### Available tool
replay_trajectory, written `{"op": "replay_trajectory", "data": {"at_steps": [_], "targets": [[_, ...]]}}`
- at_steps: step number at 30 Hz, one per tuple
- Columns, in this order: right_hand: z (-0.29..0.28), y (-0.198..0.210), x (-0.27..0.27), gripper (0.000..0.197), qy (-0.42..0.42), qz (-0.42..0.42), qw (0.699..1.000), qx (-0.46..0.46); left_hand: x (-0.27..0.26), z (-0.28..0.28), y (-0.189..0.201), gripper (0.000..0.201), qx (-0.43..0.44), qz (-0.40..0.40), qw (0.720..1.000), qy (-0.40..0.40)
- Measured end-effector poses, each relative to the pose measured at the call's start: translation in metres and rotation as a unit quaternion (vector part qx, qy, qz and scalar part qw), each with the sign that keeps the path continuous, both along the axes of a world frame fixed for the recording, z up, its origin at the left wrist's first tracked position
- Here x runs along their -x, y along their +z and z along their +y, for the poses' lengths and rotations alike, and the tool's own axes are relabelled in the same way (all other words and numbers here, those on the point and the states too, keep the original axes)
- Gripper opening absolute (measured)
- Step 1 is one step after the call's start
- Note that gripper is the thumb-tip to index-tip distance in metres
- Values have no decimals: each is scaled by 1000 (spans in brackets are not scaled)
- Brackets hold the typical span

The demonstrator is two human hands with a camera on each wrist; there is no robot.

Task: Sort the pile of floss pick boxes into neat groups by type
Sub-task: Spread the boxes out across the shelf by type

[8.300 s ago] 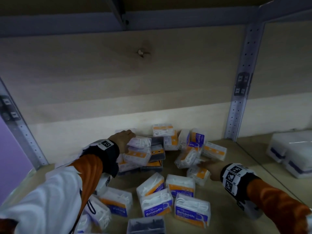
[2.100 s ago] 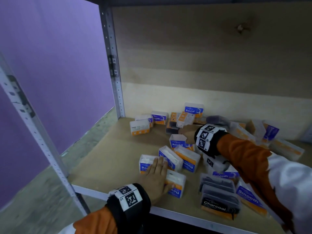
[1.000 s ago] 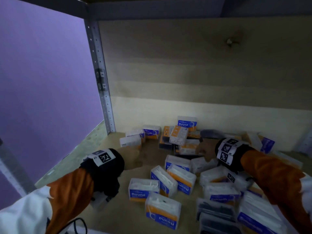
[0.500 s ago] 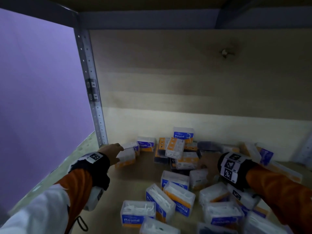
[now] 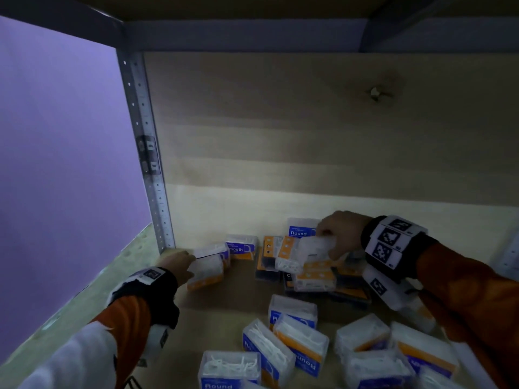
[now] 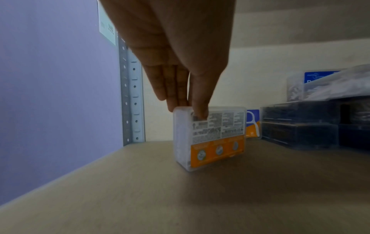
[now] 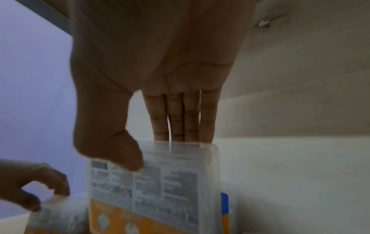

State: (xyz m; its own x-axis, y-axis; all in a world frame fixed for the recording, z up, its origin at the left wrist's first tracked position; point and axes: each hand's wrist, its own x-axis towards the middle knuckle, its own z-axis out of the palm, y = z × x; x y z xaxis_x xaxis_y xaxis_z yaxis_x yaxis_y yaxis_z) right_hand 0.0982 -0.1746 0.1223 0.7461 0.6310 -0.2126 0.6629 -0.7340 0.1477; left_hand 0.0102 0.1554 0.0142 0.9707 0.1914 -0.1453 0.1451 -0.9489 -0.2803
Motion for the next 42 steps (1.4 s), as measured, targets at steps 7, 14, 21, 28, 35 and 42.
{"op": "replay_trajectory", "data": {"at_steps": [7,14,21,28,35,42], "targets": [[22,-23,-8,51,28,-69,997,-24,4,1,3,52,-12,3,999,-30],[28,-36,-9,42,46,-102,994,-5,8,1,-6,55,45,49,997,-44],[25,-43,-13,39,32,-69,997,-14,5,6,-8,65,64,54,996,-36],[27,-27,-24,56,-26,19,997,-73,0,10,-7,74,112,76,991,3],[33,-17,-40,77,-60,70,995,-31,-11,0,-7,81,95,134,986,1],[37,-16,-49,72,-65,109,992,-2,-10,-1,-8,81,86,148,985,6]]}}
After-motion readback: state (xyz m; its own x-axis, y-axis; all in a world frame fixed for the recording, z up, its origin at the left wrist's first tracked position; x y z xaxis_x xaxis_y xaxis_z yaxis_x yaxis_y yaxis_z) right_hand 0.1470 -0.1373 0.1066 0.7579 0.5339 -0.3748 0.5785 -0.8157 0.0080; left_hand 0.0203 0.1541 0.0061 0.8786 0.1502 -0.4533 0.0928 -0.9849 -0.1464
